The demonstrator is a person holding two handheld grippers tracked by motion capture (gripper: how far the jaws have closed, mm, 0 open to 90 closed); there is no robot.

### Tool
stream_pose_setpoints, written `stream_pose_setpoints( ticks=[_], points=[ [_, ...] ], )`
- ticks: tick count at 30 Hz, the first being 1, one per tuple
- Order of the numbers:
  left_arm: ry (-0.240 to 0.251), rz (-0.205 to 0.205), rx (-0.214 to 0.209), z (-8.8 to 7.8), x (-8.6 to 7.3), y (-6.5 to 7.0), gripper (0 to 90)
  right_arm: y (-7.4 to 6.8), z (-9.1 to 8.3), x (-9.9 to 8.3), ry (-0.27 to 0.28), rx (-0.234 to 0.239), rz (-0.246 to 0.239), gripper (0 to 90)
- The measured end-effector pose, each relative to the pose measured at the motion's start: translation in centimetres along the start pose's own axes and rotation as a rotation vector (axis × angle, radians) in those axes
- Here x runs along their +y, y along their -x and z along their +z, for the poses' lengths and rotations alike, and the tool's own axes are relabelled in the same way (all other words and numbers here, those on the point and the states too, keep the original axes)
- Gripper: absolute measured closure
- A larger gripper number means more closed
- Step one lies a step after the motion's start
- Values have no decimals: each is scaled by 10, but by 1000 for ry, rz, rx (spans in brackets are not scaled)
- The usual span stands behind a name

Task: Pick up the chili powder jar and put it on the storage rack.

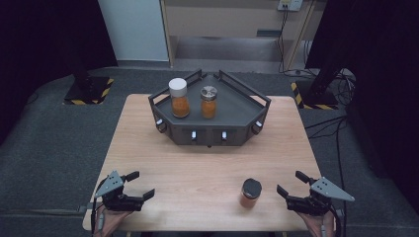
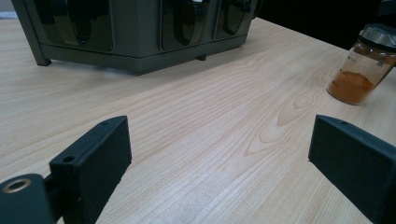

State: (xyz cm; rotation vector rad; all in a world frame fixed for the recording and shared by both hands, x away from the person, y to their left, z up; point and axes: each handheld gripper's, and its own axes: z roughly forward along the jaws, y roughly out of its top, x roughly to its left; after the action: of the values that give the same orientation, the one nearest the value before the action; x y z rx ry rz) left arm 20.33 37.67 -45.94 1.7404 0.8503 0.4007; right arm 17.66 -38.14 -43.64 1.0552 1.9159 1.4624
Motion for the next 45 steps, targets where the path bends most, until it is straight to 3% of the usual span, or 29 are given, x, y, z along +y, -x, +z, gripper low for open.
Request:
stream_pose_setpoints(
  ticks=[10, 15, 32, 45],
  points=[
    [2, -1, 1, 0, 0, 0, 50, 1, -4, 2, 33, 9, -3, 101],
    [-3, 0, 1, 0, 0, 0, 51, 2, -1, 8, 16, 20, -8, 99],
    [0, -4, -2, -1, -1, -1, 50, -11, 11, 42, -5, 134, -48, 100],
    [-4, -7, 2, 0, 0, -1, 50, -26, 28, 53, -39, 222, -93, 102]
  ],
)
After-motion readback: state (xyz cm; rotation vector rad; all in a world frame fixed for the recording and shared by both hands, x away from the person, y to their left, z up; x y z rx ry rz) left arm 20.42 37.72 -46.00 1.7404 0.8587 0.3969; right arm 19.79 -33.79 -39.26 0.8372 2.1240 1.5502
